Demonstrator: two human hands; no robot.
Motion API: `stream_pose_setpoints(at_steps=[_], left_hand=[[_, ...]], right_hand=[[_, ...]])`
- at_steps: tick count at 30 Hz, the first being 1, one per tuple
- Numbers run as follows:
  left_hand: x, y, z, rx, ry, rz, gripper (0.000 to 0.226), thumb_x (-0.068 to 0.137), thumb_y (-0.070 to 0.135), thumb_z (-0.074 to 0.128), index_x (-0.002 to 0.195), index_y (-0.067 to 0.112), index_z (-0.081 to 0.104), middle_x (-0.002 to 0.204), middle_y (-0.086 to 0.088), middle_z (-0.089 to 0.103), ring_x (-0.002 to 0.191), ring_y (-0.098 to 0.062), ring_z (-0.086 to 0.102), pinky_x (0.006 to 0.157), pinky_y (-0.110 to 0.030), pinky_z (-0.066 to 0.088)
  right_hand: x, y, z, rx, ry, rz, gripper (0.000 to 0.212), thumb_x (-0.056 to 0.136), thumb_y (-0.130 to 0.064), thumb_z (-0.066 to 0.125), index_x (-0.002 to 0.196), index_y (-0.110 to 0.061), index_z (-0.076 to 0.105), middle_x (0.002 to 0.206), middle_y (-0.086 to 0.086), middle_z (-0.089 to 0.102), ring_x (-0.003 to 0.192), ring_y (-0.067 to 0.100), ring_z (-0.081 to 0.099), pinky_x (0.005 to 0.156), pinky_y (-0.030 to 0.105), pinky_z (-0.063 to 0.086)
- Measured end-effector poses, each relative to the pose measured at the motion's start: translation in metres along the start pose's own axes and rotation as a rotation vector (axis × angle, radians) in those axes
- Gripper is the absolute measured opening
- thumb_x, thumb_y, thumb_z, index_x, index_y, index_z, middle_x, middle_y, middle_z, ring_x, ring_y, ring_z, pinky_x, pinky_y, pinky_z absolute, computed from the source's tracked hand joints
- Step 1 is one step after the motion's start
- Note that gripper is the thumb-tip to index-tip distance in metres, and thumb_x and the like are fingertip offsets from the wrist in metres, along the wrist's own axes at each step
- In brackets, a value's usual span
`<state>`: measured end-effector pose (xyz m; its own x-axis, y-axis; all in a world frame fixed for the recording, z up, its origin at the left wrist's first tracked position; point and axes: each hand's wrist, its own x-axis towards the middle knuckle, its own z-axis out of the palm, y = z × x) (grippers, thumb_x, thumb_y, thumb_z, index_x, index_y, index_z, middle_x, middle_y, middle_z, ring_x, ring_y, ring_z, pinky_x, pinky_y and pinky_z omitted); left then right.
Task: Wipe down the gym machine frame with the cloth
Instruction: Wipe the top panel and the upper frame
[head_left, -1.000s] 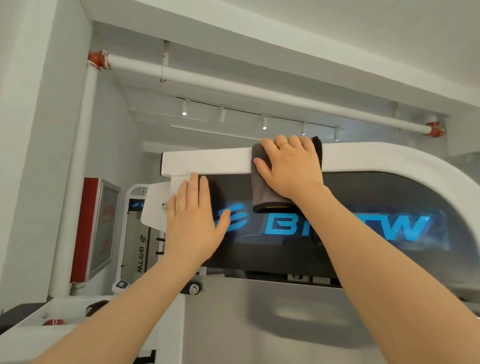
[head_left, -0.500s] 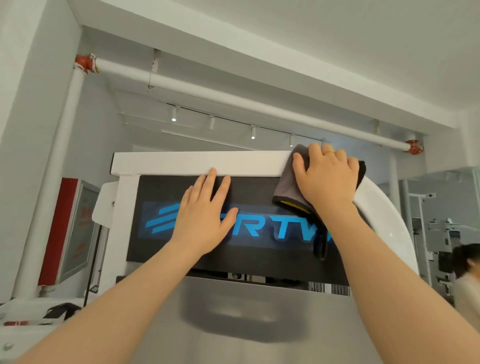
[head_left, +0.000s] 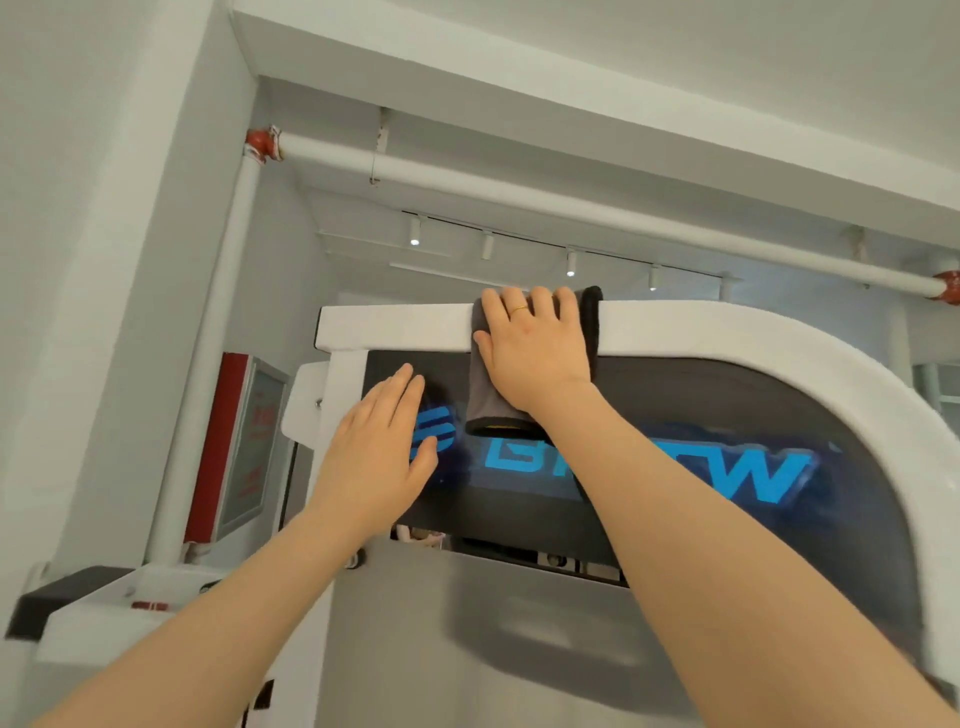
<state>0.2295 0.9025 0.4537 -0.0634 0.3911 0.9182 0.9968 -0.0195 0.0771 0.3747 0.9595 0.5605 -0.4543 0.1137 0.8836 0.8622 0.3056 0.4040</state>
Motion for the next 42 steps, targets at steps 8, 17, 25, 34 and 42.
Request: stream_pose_setpoints(at_steps=[8,17,25,34,42], left_hand=[[-0.053,-0.104,-0.007,0.119,-0.087,-0.09,0.06,0.093,0.037,0.041,0.146,0.017,0.02,0.155,0.0,0.015,0.14,-0.015,0.017,0.113,-0.03,0.015],[-0.102,-0.153,-0.005,0.052,-0.148,-0.128,0.057,0.094,0.028,0.047,0.143,0.006,0.029,0.152,-0.009,0.022,0.139,-0.022,0.022,0.112,-0.035,0.02],[-0.177,-0.153,-0.001,-0.02,-0.248,-0.031,0.052,0.091,0.023,0.052,0.137,0.004,0.039,0.147,-0.013,0.032,0.132,-0.028,0.034,0.106,-0.04,0.03],[-0.202,-0.176,0.014,-0.101,-0.301,-0.066,0.053,0.095,0.03,0.043,0.142,0.011,0.03,0.153,-0.003,0.02,0.139,-0.017,0.02,0.11,-0.028,0.018],[-0.222,-0.175,0.051,-0.181,-0.354,-0.07,0.052,0.095,0.031,0.042,0.142,0.013,0.029,0.153,-0.001,0.017,0.138,-0.015,0.02,0.11,-0.027,0.019]], right_hand=[[0.052,-0.106,0.032,0.008,-0.044,-0.268,0.054,0.101,-0.039,0.022,0.149,-0.018,0.011,0.157,0.004,0.011,0.142,0.03,0.01,0.114,0.048,0.003],[0.026,-0.16,0.054,-0.048,-0.157,-0.765,0.043,0.1,-0.035,0.022,0.128,-0.02,0.052,0.137,0.0,0.049,0.132,0.024,0.033,0.115,0.039,0.005],[-0.061,-0.214,0.067,0.051,-0.473,-0.97,0.033,0.099,-0.03,0.031,0.121,-0.026,0.055,0.124,-0.006,0.058,0.117,0.019,0.046,0.11,0.034,0.021],[-0.013,-0.171,0.057,-0.152,-0.246,-0.709,0.053,0.094,-0.051,0.028,0.132,-0.02,0.05,0.143,0.002,0.042,0.141,0.025,0.019,0.115,0.04,-0.001],[-0.04,-0.232,0.064,-0.17,-0.471,-0.929,0.046,0.098,-0.045,0.025,0.105,-0.017,0.06,0.101,0.001,0.067,0.095,0.021,0.056,0.096,0.035,0.033]])
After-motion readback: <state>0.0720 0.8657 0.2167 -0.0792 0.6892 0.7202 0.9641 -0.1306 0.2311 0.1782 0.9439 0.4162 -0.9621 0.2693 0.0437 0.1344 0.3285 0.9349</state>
